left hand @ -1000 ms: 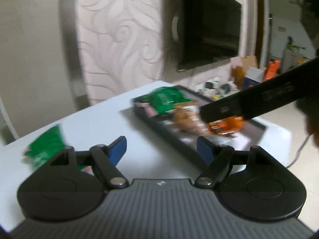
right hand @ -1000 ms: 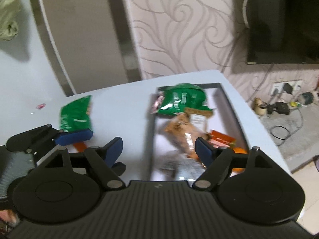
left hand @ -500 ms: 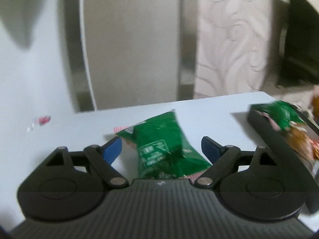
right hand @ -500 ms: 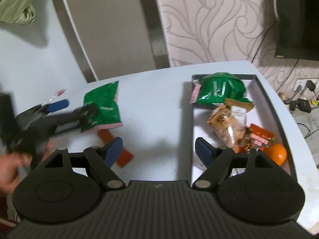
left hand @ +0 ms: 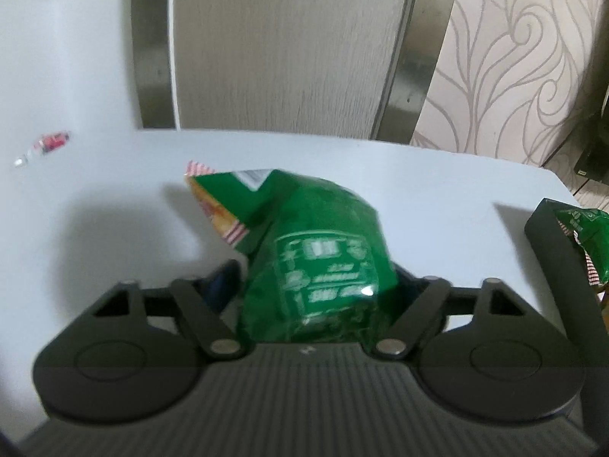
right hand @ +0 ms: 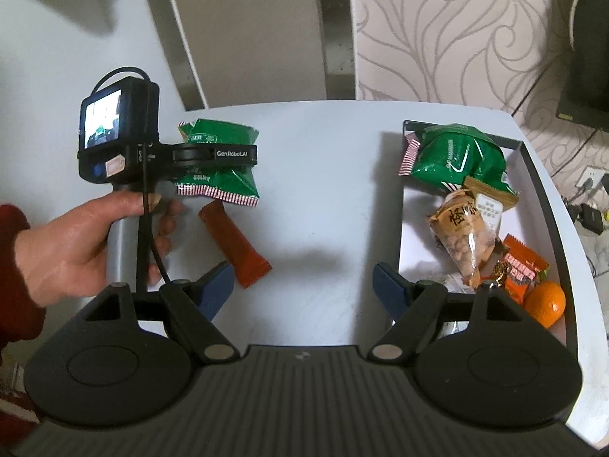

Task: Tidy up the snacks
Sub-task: 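Grasp the green snack bag with the left gripper while the right grasps the orange stick snack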

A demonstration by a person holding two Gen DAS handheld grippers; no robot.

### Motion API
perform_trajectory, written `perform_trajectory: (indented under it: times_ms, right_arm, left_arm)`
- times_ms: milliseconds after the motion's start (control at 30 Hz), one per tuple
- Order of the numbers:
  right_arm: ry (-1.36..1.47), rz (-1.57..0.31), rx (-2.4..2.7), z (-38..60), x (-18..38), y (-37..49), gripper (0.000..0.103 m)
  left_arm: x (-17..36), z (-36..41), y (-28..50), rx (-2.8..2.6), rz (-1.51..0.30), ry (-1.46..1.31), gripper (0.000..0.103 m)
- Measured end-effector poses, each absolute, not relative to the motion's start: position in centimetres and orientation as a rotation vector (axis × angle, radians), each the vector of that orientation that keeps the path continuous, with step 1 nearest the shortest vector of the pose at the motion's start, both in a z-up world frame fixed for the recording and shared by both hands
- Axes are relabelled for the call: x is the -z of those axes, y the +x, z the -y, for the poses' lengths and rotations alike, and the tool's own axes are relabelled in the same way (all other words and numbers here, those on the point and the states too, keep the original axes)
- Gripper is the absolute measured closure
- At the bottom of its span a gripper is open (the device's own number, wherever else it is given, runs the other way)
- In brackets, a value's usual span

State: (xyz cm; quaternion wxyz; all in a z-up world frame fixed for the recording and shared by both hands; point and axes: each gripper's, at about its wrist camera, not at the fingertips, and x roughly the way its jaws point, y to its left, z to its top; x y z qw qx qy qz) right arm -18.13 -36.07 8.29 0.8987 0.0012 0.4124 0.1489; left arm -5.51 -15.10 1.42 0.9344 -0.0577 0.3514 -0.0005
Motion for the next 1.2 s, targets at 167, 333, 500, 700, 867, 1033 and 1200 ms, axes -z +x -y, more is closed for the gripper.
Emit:
perform_trajectory:
  times_ms: [167, 333, 500, 700, 867, 1033, 1200]
  right_arm:
    - [-0.055, -0.851, -0.318, 35.4, -8.1, -16.5, 0.021]
    - [-0.131, -0.860, -0.364, 33.1, -6.7, -13.7, 0.027]
    - [-0.201, -0.897, -0.448, 29.6, -4.1, -11.7, 0.029]
    - [-0.359, -0.881, -0.533, 25.3, -2.1, -10.4, 0.027]
    - [-0.580, -0.828, -0.611, 22.4, -1.6, -10.1, 0.022]
    - [-0.611, -0.832, -0.679, 21.3, -1.6, -7.8, 0.018]
    - [-0.419, -0.978, -0.730, 22.1, -1.9, -4.8, 0.051]
  left_arm:
    - [-1.9, 13.7, -5.9, 0.024, -0.728, -0.117, 0.032]
    - [-2.2, 11.6, -7.1, 0.028, -0.746, -0.094, 0.032]
    - [-2.4, 9.1, -9.1, 0.026, -0.758, -0.079, 0.032]
    - [-2.5, 7.1, -11.1, 0.042, -0.768, -0.062, 0.032]
    - [-2.5, 6.2, -11.4, 0.047, -0.772, -0.052, 0.032]
    - [-2.4, 6.3, -11.4, 0.054, -0.768, -0.029, 0.031]
    - [-2.2, 6.7, -11.4, 0.056, -0.762, -0.003, 0.030]
